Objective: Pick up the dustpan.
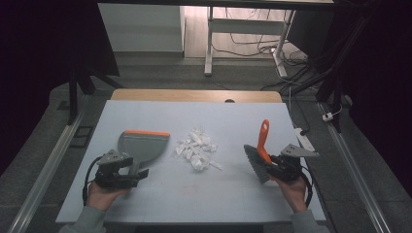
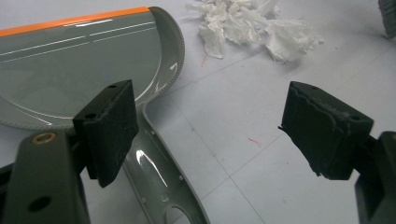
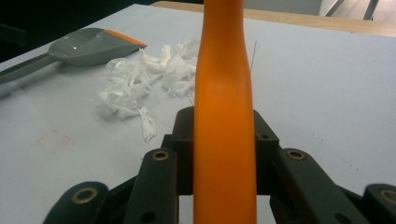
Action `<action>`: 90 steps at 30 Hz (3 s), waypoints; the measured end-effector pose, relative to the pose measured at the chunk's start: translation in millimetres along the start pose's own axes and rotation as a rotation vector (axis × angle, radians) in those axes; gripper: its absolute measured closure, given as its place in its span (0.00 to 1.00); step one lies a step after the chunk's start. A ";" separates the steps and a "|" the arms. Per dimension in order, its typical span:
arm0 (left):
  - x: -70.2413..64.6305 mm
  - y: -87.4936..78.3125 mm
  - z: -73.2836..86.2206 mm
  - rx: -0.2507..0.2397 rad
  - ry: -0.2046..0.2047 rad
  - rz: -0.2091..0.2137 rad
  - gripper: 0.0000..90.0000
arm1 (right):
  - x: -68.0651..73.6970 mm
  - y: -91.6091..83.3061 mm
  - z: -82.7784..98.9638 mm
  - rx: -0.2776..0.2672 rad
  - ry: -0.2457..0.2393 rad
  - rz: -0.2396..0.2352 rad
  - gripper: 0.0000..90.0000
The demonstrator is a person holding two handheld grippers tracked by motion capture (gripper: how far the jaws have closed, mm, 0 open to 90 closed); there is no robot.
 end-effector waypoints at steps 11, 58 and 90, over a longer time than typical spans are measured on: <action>1.6 -2.4 -1.2 0.002 0.002 -0.004 0.22 | 1.2 -0.2 -0.2 0.003 -0.006 0.007 0.78; 15.8 -3.6 -18.3 0.266 -0.184 -0.200 0.19 | 2.7 -1.7 -0.6 -0.015 0.027 -0.027 0.78; 35.4 42.3 13.4 0.361 -0.330 -0.145 0.33 | 3.3 0.6 2.4 -0.001 0.020 -0.009 0.78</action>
Point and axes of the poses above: each handheld gripper's, and its own axes: y roughly forward along the jaws, z roughly out of its underside, x roughly to its left, the point moved 8 cm from there along y, roughly forward along the jaws, and after that the axes turned 7 degrees about x, right-handed, at the moved point
